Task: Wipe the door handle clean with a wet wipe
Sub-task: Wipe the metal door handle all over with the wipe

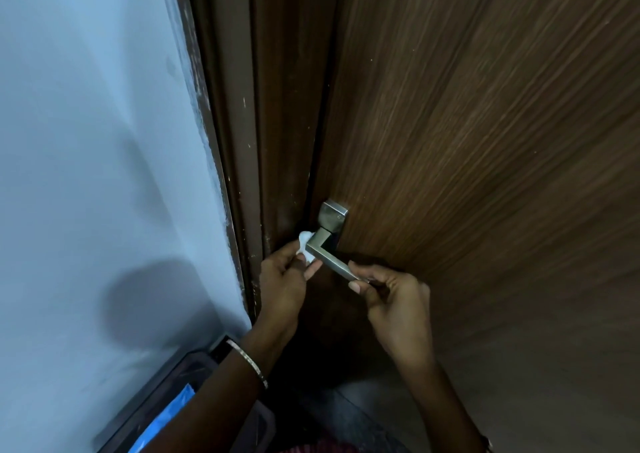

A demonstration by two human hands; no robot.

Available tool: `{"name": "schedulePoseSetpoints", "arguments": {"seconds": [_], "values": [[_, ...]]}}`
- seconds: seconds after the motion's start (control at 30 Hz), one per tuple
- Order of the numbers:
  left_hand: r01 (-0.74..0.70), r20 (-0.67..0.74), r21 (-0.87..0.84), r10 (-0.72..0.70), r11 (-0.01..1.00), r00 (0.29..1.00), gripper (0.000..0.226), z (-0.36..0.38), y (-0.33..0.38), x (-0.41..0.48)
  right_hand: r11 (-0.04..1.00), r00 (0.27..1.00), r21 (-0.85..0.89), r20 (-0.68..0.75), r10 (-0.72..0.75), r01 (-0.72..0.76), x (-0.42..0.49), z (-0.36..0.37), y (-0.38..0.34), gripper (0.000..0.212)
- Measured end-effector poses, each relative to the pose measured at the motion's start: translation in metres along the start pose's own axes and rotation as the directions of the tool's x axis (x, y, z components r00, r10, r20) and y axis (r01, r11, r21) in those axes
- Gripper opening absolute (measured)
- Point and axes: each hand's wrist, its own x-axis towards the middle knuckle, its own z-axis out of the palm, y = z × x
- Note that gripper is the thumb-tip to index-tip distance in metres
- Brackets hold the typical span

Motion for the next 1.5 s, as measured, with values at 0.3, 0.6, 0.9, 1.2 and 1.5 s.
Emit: {"name": "schedulePoseSetpoints", "arguments": {"seconds": [0.3, 0.6, 0.9, 1.2, 1.5], "values": [[-0.588, 0.139, 0.503, 0.612, 0.633, 0.778, 0.057, -0.004, 0.018, -0.007, 0.997, 0.999, 0.061, 0.026, 0.037, -0.039, 0.0, 0.002, 0.007, 0.031], [-0.601, 0.042, 0.467, 0.662, 0.649, 0.748, 0.051, 0.02, 0.037, -0.002, 0.997, 0.998, 0.067, 0.046, 0.037, -0.04, 0.0, -0.003, -0.001, 0.032], [-0.594, 0.04, 0.566, 0.7, 0.572, 0.713, 0.033, 0.018, 0.031, 0.008, 0.995, 0.996, 0.066, 0.046, 0.076, -0.079, -0.001, 0.0, -0.002, 0.032], [-0.454, -0.03, 0.575, 0.572, 0.681, 0.82, 0.023, 0.017, 0.014, 0.006, 0.998, 0.998, 0.045, 0.028, 0.051, -0.053, 0.001, -0.002, -0.001, 0.03], [-0.024, -0.204, 0.058, 0.035, 0.998, 0.978, 0.06, 0.03, -0.01, -0.002, 0.997, 0.998, 0.039, -0.01, 0.062, -0.062, -0.001, 0.001, -0.003, 0.028]]}}
